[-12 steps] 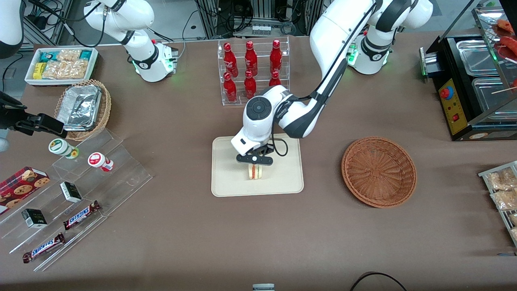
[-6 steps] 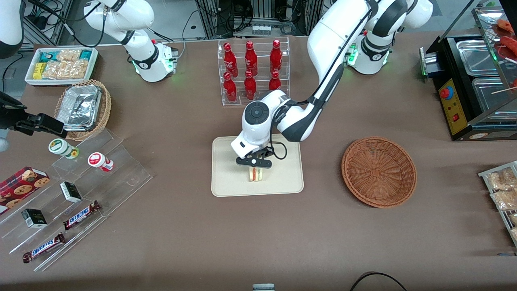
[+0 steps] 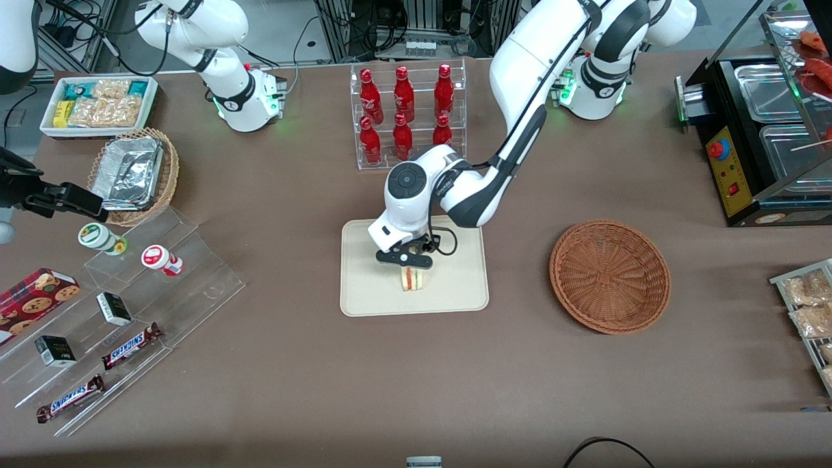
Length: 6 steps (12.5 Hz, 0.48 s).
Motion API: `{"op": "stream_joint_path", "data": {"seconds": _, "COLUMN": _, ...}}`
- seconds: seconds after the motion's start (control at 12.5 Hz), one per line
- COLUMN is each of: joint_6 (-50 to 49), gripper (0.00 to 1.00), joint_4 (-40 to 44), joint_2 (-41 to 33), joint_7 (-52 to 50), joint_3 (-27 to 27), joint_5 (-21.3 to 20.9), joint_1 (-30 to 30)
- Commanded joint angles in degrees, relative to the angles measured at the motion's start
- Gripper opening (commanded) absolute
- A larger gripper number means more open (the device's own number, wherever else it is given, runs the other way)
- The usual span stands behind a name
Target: Place sandwich from basket to tray
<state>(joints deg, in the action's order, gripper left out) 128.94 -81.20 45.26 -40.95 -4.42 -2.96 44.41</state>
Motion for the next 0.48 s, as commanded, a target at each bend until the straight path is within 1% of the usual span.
{"op": "stream_joint_path", "data": {"seconds": 0.0, "joint_6": -1.06, "gripper": 1.0, "joint_4": 1.04, "joint_2": -2.0, "joint_7": -2.11, "joint_3": 0.99, "joint_5": -0.47, "joint_1": 0.33}}
{"op": "stream_joint_path", "data": {"seconds": 0.24, "joint_6": -3.69, "gripper": 1.0, "joint_4": 1.13, "joint_2": -6.22, "joint_7": -5.79, "joint_3": 1.17, "joint_5": -0.47, "joint_1": -0.37}}
{"op": "stream_joint_path", "data": {"seconds": 0.4, "joint_6": -4.05, "gripper": 1.0, "joint_4": 0.52, "joint_2": -9.82, "joint_7": -12.28, "joint_3": 1.26, "joint_5": -0.64, "joint_1": -2.47}}
